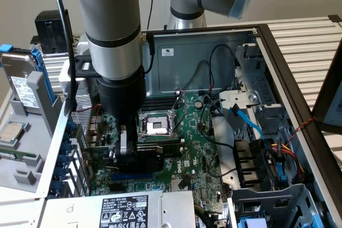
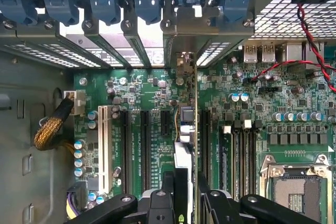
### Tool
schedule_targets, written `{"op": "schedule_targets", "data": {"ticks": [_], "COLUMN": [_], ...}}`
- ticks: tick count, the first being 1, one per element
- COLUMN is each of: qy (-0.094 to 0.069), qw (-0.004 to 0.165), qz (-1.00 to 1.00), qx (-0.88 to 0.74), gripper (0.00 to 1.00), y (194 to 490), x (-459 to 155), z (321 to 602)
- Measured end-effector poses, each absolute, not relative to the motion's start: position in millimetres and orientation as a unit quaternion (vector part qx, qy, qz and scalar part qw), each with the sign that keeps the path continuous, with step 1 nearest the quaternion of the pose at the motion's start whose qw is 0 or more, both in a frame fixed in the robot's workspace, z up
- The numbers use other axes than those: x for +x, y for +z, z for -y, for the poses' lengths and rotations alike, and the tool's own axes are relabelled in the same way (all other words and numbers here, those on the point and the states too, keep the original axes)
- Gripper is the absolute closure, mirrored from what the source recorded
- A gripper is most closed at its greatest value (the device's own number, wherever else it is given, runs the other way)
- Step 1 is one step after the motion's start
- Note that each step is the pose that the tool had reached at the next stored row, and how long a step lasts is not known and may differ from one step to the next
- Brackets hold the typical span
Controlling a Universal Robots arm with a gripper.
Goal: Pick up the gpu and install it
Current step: 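Insert the gpu into the slot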
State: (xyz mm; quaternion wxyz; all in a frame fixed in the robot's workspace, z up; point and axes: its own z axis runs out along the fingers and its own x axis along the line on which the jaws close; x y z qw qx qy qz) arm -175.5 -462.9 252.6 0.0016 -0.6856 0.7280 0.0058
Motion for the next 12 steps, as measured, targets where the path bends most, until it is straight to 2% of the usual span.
{"op": "schedule_targets", "data": {"ticks": [12], "qy": [0.005], "qw": [0.001], "qz": [-0.728], "qx": [-0.686], "gripper": [0.73], "y": [251.5], "x": [-175.5], "z": [461.4]}}
